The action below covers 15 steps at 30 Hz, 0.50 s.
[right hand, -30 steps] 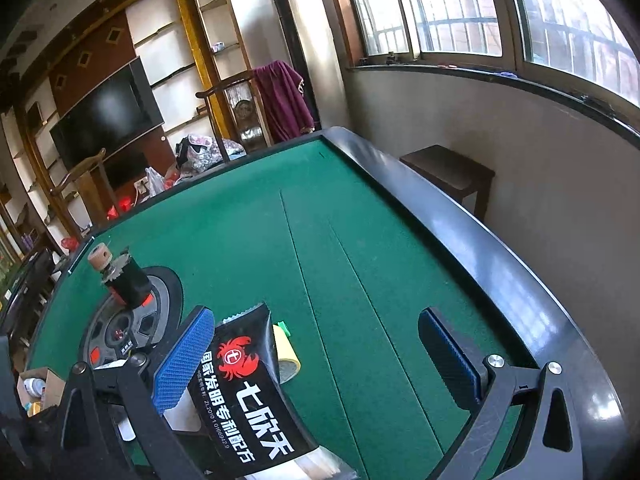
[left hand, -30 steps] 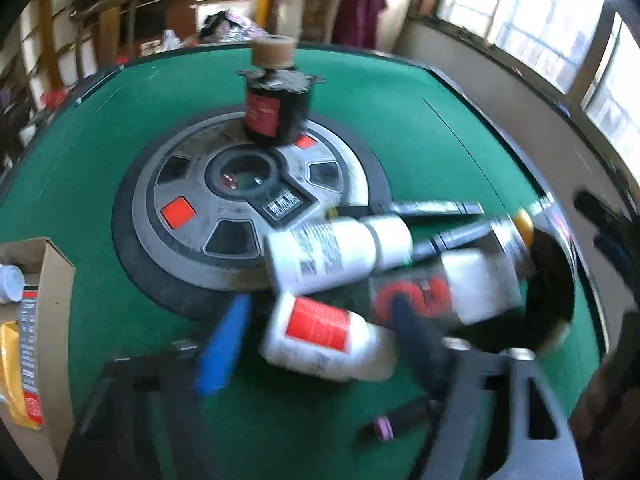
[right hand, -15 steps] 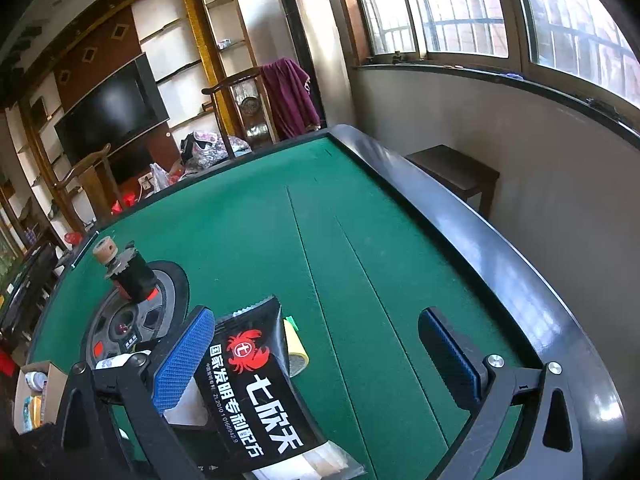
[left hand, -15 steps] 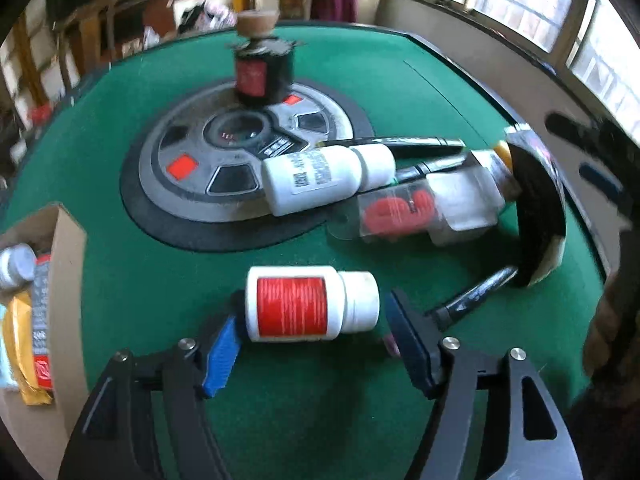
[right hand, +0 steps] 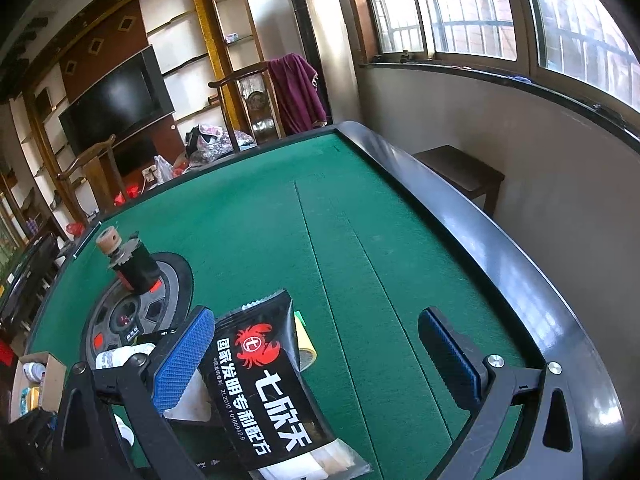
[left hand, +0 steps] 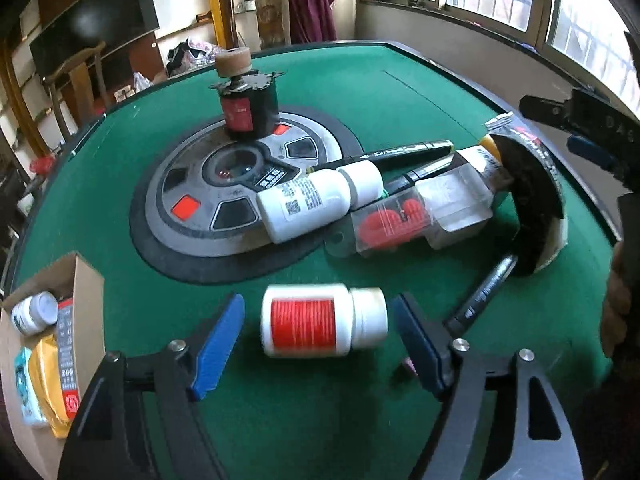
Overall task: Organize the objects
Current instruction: 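Grasp the red-label white bottle with left gripper while right holds black snack bag, then release red-label bottle in box with left gripper while right places another white bottle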
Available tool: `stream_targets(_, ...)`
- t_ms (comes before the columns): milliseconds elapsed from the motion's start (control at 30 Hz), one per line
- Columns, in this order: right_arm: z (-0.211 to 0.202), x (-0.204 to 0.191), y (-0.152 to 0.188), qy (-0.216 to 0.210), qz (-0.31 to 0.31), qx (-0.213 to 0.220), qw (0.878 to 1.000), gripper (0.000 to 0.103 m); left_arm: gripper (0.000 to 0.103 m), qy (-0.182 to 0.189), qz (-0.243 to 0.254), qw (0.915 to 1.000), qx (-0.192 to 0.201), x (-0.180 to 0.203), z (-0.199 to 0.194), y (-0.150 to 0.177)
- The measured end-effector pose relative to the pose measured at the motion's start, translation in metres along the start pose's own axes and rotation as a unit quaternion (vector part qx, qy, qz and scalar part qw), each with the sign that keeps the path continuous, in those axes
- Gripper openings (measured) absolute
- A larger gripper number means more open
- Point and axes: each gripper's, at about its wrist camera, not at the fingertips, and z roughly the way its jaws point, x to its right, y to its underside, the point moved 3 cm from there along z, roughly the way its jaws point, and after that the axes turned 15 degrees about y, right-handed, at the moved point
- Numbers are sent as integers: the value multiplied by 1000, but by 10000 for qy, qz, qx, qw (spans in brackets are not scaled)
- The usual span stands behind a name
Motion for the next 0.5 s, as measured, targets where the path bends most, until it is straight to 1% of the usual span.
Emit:
stream_targets(33, 0, 0, 0, 3, -4, 4, 10000, 103, 76, 7, -17, 10000, -22, 0, 3, 0)
stream_targets(67, 0, 0, 0, 8, -7, 14, 10000, 103, 72, 8, -43, 10000, -54, 0, 7, 0)
stream_targets(100, 0, 0, 0, 17, -16, 27, 10000, 103, 64, -7, -63, 9999, -108, 1, 10, 2)
stream_targets(133, 0, -1, 0, 26, -26, 33, 10000, 103, 56, 85, -85, 9999, -51, 1, 9, 3)
stream_targets(233, 1, -2, 0, 46, -52, 34, 10000, 103, 56, -24, -76, 10000, -9, 4, 1, 9)
stream_targets(333, 0, -4, 0, 53, -86, 82, 9999, 103, 56, 36, -192, 9997, 162, 3, -20, 19)
stream_targets(500, -5, -7, 0, 163, -184, 275, 9993, 103, 56, 166, -522, 9962, 679, 2, -74, 43)
